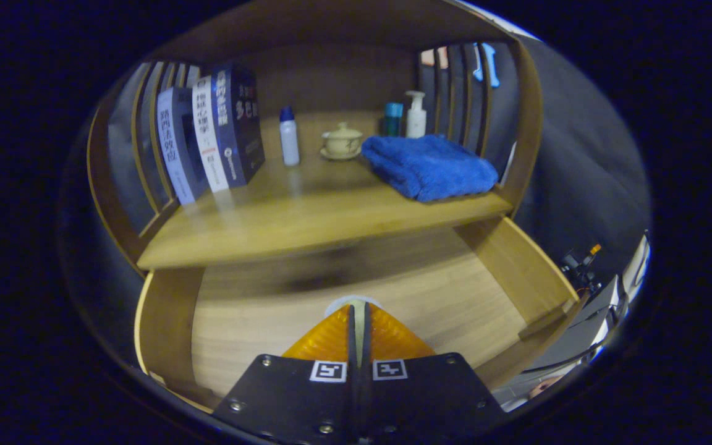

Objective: Pull open the drawer, take out the items inside it, and place them on the countertop above the cabinet.

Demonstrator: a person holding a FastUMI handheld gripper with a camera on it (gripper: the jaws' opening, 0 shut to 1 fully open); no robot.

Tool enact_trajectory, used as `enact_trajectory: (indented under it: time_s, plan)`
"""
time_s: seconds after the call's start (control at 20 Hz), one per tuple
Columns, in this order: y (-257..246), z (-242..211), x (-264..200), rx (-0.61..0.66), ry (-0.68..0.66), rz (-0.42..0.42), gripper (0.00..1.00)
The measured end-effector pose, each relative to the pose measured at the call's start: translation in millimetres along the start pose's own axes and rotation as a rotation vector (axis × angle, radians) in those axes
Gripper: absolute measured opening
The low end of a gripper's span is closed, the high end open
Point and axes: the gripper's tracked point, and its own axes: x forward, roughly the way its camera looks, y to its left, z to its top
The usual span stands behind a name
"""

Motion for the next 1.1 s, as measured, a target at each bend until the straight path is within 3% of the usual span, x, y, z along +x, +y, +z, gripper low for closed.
enact_trajectory:
  time_s: [0.1, 0.2, 0.3, 0.4, 0.65, 0.9, 1.1]
  plan:
    - [-7, -15, 11, -0.073, 0.085, -0.024, 0.26]
    - [4, -25, 26, -0.085, 0.122, 0.026, 0.50]
    - [1, -26, 34, -0.059, 0.127, 0.007, 0.50]
    - [-1, -21, 29, -0.046, 0.093, 0.015, 0.14]
    - [6, 17, -14, 0.079, -0.119, 0.098, 0.14]
    - [-7, 53, -80, 0.081, -0.322, 0.108, 0.14]
    - [-6, 91, -140, 0.102, -0.505, 0.165, 0.14]
